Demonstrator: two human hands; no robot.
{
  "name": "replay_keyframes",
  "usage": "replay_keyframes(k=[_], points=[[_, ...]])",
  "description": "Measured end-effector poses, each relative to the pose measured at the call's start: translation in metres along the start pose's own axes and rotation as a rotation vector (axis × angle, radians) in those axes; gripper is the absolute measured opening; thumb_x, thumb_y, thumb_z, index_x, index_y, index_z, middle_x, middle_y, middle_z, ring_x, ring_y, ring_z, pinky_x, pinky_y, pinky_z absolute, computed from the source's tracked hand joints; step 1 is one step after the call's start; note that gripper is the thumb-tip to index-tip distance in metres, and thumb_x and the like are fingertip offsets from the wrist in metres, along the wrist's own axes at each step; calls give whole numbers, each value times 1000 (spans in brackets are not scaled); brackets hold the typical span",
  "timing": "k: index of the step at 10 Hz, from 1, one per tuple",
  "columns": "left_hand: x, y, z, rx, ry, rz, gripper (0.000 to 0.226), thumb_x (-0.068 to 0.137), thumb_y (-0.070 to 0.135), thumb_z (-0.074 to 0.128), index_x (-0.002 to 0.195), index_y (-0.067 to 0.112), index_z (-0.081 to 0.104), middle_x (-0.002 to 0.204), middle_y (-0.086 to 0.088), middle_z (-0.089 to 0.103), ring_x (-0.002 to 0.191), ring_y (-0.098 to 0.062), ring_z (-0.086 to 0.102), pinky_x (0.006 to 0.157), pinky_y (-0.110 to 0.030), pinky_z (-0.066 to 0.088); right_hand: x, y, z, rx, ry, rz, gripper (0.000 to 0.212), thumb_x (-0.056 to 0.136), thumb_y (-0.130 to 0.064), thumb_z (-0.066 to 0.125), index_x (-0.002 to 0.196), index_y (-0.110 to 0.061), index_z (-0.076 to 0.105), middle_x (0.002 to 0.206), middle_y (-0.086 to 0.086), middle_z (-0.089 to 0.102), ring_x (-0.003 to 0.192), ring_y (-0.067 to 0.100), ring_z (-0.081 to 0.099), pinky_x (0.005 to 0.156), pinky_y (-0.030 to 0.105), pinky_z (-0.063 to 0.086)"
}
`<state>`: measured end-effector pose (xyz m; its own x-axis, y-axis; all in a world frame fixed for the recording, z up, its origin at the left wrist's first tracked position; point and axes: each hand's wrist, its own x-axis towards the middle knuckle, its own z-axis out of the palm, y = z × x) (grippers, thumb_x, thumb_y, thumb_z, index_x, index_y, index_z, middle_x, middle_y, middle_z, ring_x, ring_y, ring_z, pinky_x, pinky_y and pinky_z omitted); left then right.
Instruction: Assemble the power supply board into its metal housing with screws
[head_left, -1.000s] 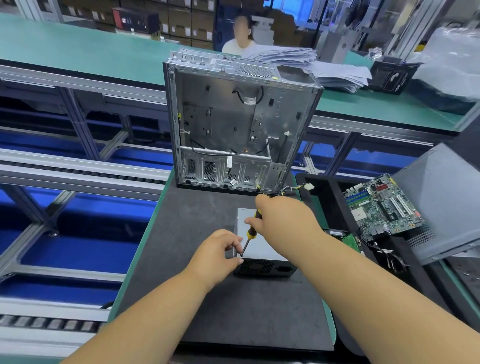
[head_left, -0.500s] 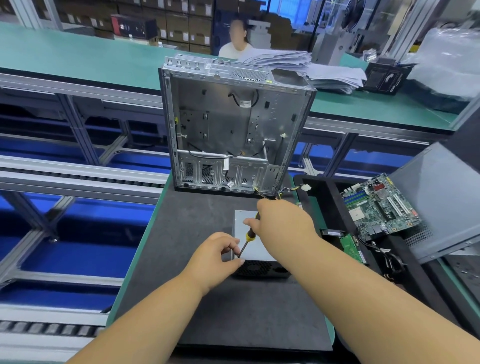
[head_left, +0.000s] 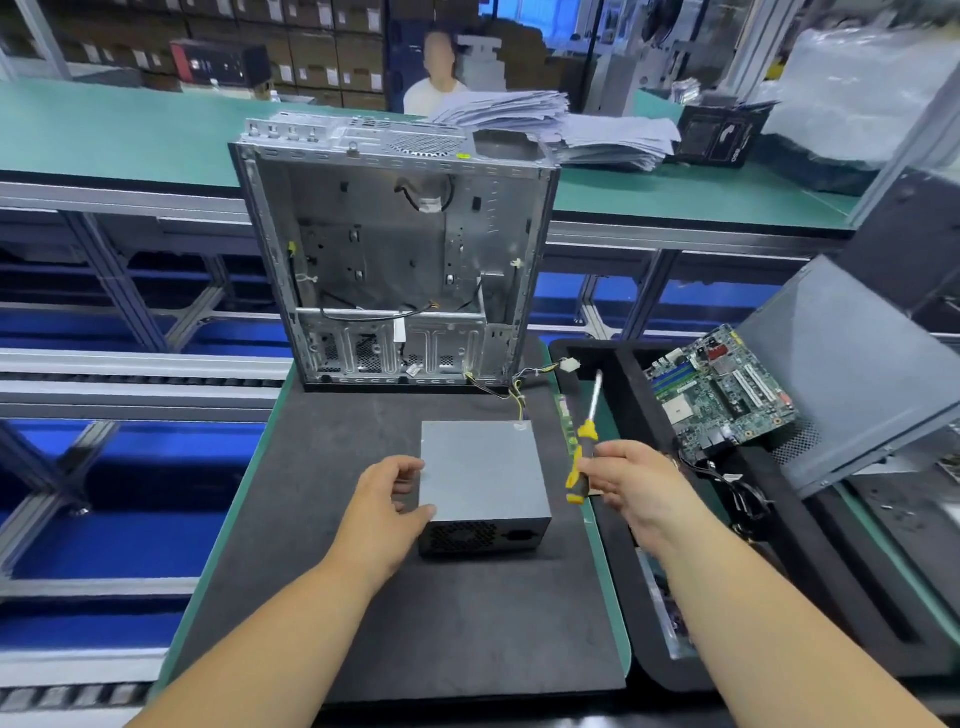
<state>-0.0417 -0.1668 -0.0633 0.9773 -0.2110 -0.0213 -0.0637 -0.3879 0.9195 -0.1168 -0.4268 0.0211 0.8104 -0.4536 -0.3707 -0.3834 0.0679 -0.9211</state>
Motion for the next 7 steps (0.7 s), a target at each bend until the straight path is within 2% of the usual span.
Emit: replay_keyframes(k=[1,2,3,4,5,6,7], points=[[-2,7,-1,21,74,17,43,83,4,71,112,31,56,119,6,52,106,-2,54,82,-13,41,8,25,-11,-290,125,-16,15,81,-1,67,90,-12,61,55,-6,67,43,-2,58,41,12,38],[-5,20,0,-10,147,45,40,86,7,69,109,37,56,117,9,54,104,3,54,80,-10,40,20,53,-18,-641,169,-28,15,80,-13,67,89,-18,57,68,-7,64,49,2,57,36,14,35],[-10,33,1,-1,162,53,38,86,8,69,107,37,58,115,11,56,100,7,55,79,-9,40,30,75,-26,-867,109,-14,18,81,-24,67,92,-20,53,80,-5,62,66,11,58,50,22,40],[-14,43,3,21,168,48,33,87,8,68,110,31,61,114,12,58,97,6,56,78,-8,40,38,89,-30,-943,48,22,22,81,-26,68,93,-19,52,82,-4,61,74,18,62,63,27,47],[-25,46,7,21,180,49,30,88,6,67,109,28,63,112,10,60,98,3,58,80,-9,41,39,98,-35,-951,-7,14,22,80,-23,68,95,-17,53,86,0,63,81,21,64,64,28,48],[-30,52,7,-12,161,17,29,88,4,66,103,28,66,106,3,65,96,-2,61,85,-14,46,41,97,-40,-969,-59,14,25,81,-24,70,96,-17,52,87,-2,61,82,18,60,63,27,42],[-55,47,5,-21,110,38,32,84,3,70,94,34,70,101,4,71,92,-4,66,91,-20,50,31,81,-50,-922,-109,-50,33,82,-41,72,97,-21,51,91,-8,62,86,12,61,74,24,46]])
